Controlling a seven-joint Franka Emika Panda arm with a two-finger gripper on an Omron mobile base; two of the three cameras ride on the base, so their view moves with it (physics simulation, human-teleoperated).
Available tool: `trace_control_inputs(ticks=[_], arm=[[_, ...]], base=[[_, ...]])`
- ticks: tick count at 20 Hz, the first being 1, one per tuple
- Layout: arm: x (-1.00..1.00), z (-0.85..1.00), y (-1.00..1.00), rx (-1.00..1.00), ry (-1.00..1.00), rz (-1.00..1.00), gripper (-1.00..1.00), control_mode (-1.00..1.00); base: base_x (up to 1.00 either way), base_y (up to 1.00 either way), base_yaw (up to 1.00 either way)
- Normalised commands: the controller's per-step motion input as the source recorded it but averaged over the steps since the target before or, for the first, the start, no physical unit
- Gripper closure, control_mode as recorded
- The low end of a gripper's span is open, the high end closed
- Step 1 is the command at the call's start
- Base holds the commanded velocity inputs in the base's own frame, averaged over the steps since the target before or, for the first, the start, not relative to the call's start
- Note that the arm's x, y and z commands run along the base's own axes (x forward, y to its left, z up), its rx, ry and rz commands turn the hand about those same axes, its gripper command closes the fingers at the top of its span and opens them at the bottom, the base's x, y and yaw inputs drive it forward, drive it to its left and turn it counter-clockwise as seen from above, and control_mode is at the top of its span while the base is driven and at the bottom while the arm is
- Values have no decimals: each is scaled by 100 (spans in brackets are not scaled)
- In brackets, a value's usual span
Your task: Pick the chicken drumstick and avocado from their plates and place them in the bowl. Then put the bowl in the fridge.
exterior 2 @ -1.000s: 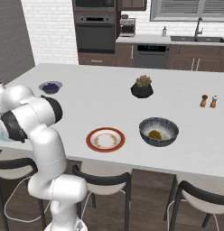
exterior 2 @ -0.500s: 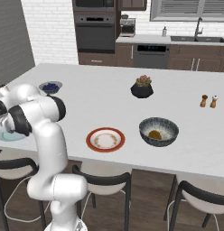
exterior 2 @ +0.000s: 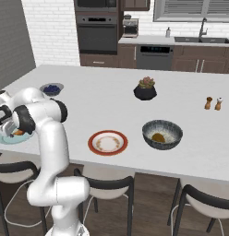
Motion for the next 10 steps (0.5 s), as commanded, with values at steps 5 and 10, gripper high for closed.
trace_control_inputs(ticks=[5, 10], arm=[[26, -25, 10, 0, 0, 0, -100, -100], [27, -27, 0, 0, 0, 2, -100, -100]], base=[[0, 0, 0], [0, 0, 0]])
